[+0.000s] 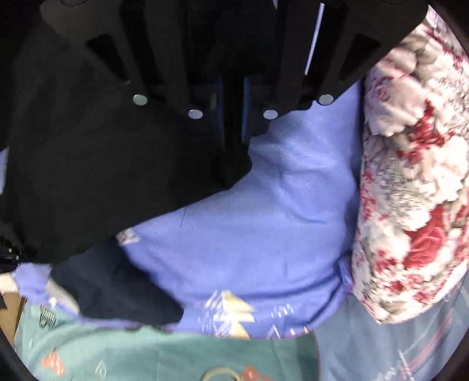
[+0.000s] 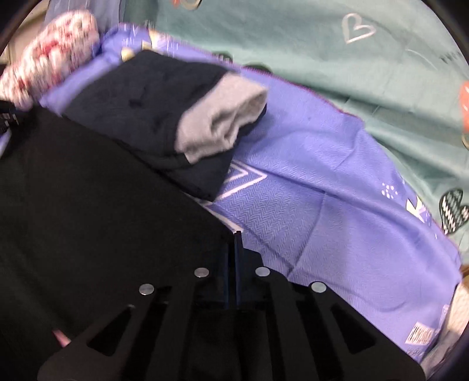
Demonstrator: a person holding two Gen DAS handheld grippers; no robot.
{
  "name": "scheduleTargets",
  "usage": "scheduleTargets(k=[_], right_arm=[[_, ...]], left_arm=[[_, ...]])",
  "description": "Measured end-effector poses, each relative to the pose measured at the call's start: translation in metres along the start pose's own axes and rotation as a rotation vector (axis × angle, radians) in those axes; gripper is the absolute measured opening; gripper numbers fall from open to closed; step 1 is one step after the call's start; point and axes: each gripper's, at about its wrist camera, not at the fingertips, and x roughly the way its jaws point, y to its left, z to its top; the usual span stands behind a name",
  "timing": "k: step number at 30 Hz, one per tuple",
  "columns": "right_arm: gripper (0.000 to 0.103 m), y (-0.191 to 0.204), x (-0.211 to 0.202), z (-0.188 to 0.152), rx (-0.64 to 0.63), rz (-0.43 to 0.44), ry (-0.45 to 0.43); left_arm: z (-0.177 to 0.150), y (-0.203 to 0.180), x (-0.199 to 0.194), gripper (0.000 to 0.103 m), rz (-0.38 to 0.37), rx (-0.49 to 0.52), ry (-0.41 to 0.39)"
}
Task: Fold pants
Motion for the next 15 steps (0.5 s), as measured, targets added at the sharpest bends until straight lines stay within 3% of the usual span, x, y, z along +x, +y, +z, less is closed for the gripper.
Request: scheduleTargets(k=[5,9,15], right_arm=[[0.003,0.003,-0.091,-0.032,0.053,0.091,-0.130],[0.003,0.027,-0.153,-0.090,0.073,0.156,-0.181],[0.003,0.079,-0.176,-0.174,0.101,0.250,-0.152]], left_arm=[[-0.017,-0.006,-0.077,0.009,-0.061,-0.006,-0.133],[-0.060,-0.016,-0.134,0.009,-0.088,-0.009,-0.213],[-0.142,-0.033,-0.170,0.009,-0.104,-0.077,-0.210]])
